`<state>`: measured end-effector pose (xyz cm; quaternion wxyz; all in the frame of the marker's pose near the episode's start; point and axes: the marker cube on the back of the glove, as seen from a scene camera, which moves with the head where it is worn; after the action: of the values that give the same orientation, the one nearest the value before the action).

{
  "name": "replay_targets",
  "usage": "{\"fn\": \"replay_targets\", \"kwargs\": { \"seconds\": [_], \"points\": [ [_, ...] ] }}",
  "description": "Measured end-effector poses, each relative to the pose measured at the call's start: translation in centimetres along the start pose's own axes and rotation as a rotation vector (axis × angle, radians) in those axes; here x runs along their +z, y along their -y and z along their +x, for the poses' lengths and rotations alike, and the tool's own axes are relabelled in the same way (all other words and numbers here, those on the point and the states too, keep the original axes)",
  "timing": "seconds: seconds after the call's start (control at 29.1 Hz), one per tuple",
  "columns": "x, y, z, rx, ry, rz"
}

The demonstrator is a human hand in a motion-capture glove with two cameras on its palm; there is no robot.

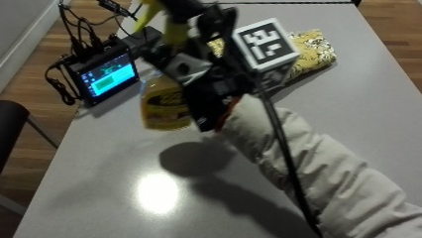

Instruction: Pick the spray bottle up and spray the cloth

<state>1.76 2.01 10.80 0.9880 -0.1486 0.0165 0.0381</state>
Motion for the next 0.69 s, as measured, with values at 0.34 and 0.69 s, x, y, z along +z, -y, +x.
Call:
{"fn": "replay_targets", "kwargs": {
  "seconds": [0.34, 0.69],
  "points": [
    [13.4, -0.1, 6.8, 0.113, -0.056, -0.434],
    [14.3, -0.4, 8.0, 0.104, -0.031, -0.552]
  ]
}}
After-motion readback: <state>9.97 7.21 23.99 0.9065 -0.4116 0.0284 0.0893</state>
